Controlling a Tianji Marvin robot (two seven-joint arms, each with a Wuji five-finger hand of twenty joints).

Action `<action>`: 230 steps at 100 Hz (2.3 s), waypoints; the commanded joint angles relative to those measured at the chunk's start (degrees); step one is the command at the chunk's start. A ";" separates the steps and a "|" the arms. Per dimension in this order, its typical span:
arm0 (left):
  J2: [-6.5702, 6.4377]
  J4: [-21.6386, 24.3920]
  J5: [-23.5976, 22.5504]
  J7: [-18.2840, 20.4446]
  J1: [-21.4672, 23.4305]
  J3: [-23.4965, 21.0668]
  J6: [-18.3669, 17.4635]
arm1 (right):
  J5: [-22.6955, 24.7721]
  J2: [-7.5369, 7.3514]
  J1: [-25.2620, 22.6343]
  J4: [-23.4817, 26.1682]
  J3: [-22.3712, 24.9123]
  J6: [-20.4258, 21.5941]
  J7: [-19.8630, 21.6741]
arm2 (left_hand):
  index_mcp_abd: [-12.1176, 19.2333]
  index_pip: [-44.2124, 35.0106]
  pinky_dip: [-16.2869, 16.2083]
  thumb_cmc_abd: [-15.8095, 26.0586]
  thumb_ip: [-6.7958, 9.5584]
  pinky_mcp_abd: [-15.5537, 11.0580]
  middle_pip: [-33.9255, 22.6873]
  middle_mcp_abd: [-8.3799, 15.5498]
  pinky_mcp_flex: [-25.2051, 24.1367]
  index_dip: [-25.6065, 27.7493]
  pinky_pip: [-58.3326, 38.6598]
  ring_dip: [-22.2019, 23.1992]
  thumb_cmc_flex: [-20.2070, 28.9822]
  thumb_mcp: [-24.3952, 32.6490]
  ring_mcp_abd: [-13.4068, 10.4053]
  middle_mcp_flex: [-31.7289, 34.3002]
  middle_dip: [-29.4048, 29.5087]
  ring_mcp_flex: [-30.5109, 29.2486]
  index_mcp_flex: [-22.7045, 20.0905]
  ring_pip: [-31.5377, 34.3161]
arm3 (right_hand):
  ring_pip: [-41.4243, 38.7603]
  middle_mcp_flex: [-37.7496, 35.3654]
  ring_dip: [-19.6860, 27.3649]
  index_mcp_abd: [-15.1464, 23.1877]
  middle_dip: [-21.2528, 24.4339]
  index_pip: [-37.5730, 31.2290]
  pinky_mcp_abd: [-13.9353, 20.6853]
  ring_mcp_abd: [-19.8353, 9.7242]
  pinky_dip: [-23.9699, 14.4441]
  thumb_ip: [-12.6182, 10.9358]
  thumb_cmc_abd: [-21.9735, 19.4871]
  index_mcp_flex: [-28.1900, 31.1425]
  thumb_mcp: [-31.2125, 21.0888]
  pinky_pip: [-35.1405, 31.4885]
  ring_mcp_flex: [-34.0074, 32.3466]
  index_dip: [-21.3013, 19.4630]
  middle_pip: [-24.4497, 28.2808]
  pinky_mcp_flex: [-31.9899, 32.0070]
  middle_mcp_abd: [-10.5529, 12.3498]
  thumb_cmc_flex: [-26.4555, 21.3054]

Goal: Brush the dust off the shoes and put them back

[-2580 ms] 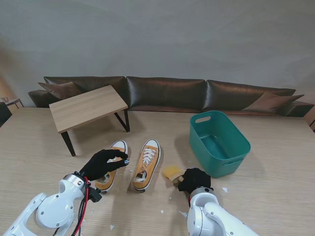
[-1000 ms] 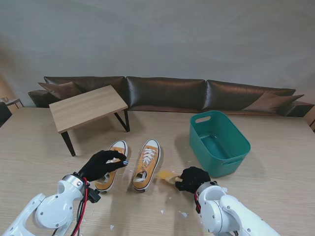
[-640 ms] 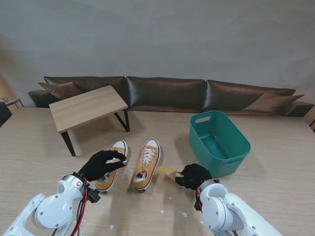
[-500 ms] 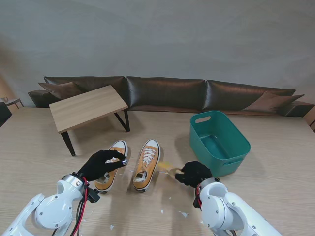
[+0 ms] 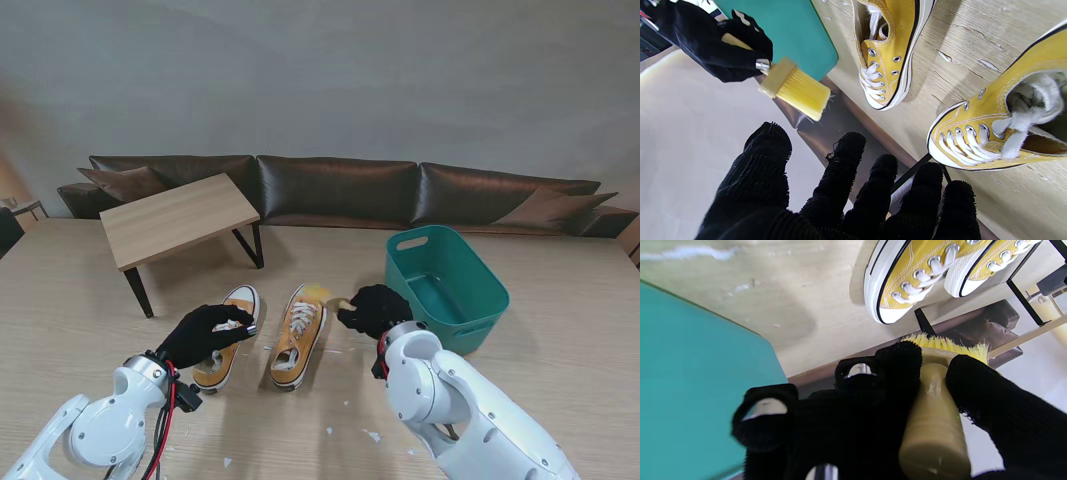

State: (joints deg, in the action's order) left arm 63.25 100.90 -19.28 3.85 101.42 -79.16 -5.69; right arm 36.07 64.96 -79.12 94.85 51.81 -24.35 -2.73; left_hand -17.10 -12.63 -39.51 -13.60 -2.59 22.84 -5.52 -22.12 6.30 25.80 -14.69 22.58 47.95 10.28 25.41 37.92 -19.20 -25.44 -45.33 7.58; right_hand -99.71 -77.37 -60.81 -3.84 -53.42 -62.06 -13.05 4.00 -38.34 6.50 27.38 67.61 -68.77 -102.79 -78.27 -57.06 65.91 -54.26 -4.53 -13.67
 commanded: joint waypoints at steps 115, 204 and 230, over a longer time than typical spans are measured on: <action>0.41 0.22 -0.08 0.08 -0.01 0.67 0.01 | -2.18 2.62 18.13 -16.91 -16.75 1.53 5.24 | -0.66 0.05 -0.68 3.03 1.30 -0.62 0.02 -0.49 -0.68 0.28 1.89 0.84 0.82 -1.47 0.90 0.80 -0.28 1.39 -1.39 0.35 | -3.90 -5.58 2.05 -8.80 0.42 -0.61 -1.43 -7.64 -0.48 -2.13 -4.87 7.10 -3.57 -4.90 2.96 1.17 3.94 -12.50 -3.47 -3.40; 0.46 1.23 -0.96 -0.56 1.04 -0.72 -0.65 | 8.70 -1.97 8.87 -3.10 -6.29 6.91 10.50 | -0.80 0.06 -0.72 3.18 1.30 -0.52 0.05 -0.55 -0.69 0.31 1.90 0.82 0.94 -1.39 0.88 0.80 -0.26 1.39 -1.46 0.32 | -3.89 -5.59 2.34 -8.82 0.26 -0.34 -1.43 -7.78 -0.30 -2.12 -5.42 6.64 -3.02 -4.79 2.95 1.20 3.50 -12.49 -3.42 -3.49; 0.50 1.52 -1.19 -0.81 1.36 -1.07 -0.78 | 5.78 0.54 16.42 -10.36 -11.21 1.85 5.92 | -0.76 0.03 -0.75 3.27 1.31 -0.49 0.02 -0.47 -0.61 0.31 1.86 0.84 0.95 -1.42 0.80 0.86 -0.27 1.29 -1.55 0.36 | -3.91 -5.59 2.33 -8.82 0.24 -0.33 -1.71 -7.72 -0.21 -2.06 -5.35 6.64 -3.13 -4.67 2.96 1.19 3.45 -12.47 -3.44 -3.38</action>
State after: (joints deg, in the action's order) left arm 63.46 101.94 -20.38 2.28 102.47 -80.06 -6.30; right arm 41.91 64.20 -64.63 86.36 40.93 -22.10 2.56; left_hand -17.67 -12.61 -39.53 -12.41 -2.59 22.84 -5.52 -22.23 6.30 25.80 -14.69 22.64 47.96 10.06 25.42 37.92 -19.20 -25.45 -45.96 7.57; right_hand -99.71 -77.38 -59.11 -3.99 -53.37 -61.73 -13.66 4.18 -38.35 6.50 27.27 67.70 -68.77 -102.79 -78.27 -57.06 65.91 -54.25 -4.64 -13.68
